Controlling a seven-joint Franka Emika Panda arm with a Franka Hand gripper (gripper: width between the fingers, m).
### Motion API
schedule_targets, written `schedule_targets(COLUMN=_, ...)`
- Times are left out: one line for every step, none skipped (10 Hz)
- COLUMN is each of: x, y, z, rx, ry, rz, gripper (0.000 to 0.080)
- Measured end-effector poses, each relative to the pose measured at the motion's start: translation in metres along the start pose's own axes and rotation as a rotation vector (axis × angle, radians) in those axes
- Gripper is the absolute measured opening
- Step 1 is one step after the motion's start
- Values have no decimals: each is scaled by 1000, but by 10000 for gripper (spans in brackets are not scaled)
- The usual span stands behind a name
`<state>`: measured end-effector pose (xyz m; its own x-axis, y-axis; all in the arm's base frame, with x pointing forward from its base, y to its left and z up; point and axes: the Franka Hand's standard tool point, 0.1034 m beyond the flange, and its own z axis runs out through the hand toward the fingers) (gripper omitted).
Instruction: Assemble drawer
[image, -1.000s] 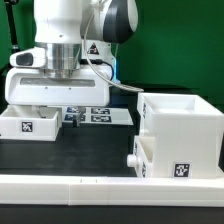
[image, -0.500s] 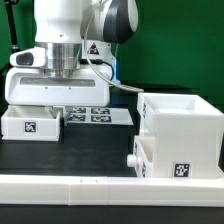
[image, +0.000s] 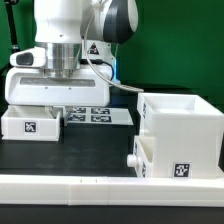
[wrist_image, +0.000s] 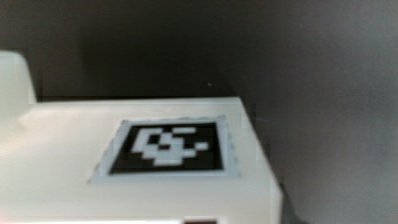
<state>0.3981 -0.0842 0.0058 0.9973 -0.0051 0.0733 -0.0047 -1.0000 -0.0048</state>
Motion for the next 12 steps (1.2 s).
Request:
schedule_targets(x=2, y=-5, z=-6, rx=12, ry=-12, rz=-8, gripper=42)
schedule_targets(x=8, y=-13, z=-19, rx=24, ry=-20, rz=-24, gripper=42)
schedule_targets(x=13, y=-21, z=-31, rx=34, ry=-23, rz=-37, gripper=42)
schedule_targets(x=19, y=-28, z=-44, rx=53, ry=-44, rz=-60, gripper=42)
schedule_targets(x=27, y=-29, z=-56, rx=66, ry=-50, rz=-99, gripper=42)
schedule_targets(x=34, y=-28, z=-60, rx=71, ry=-44, rz=-156, gripper=42)
schedule_targets(x=32, y=-29, z=-58, rx=71, ry=-47, rz=-153, gripper=42)
schedule_targets(x=32, y=-29, z=-58, rx=71, ry=-48, rz=-156, gripper=42)
schedule_targets(x=32, y=-28, z=-58, rx=72, ry=-46, rz=-231, gripper=42)
schedule_targets(x=33, y=-28, z=-58, rx=70, ry=-43, rz=-316, gripper=42)
schedule_targets(x=38, y=-31, z=-60, rx=55, ry=-42, rz=-421, gripper=42)
schedule_targets(x=42, y=-30, z=-60, rx=44, ry=-45, rz=-575, gripper=42)
